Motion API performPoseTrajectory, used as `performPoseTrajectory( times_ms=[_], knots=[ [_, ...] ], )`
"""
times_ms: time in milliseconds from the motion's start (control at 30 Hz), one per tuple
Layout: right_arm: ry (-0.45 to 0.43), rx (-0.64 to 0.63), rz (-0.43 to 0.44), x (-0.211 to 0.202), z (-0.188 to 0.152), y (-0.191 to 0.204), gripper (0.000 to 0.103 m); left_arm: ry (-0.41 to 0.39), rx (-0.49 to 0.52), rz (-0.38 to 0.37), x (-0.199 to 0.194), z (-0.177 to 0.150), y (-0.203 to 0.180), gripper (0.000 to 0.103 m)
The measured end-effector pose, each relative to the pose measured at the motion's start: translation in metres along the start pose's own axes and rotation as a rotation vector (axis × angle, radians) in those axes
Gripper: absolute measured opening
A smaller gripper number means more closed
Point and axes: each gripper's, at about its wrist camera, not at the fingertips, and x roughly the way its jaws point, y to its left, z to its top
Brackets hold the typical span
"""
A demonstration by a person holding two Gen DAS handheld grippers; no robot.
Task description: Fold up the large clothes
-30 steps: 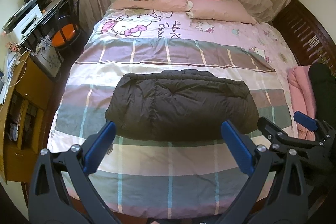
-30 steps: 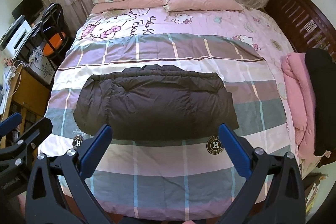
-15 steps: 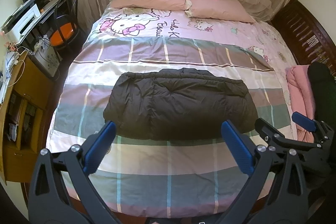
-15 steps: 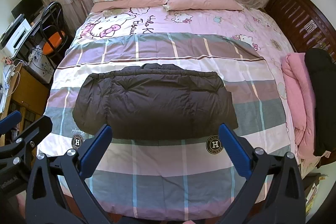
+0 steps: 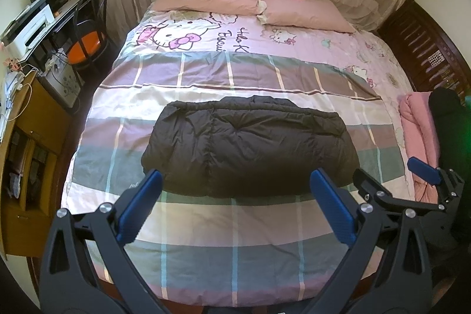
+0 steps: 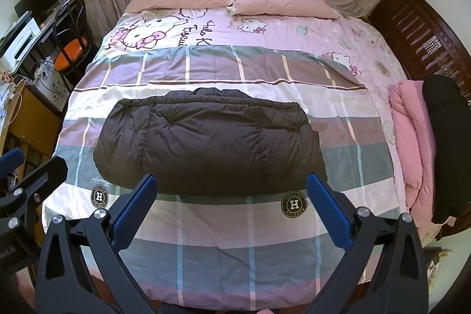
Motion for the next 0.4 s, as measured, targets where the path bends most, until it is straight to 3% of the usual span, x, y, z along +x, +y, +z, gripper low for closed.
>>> performPoseTrajectory(
  times_ms=[300, 400],
  knots=[
    [0.013, 0.004, -0.001, 0.0077, 0.0035, -0.0036, 0.102, -0.02, 0.051, 0.056, 0.0051, -0.0003, -0.0075, 0.101],
    [0.015, 0.005, 0.002, 0.0086, 0.0044, -0.0041, 0.102, -0.011, 0.05, 0.04, 0.0077, 0.0003, -0.0074, 0.101]
  ],
)
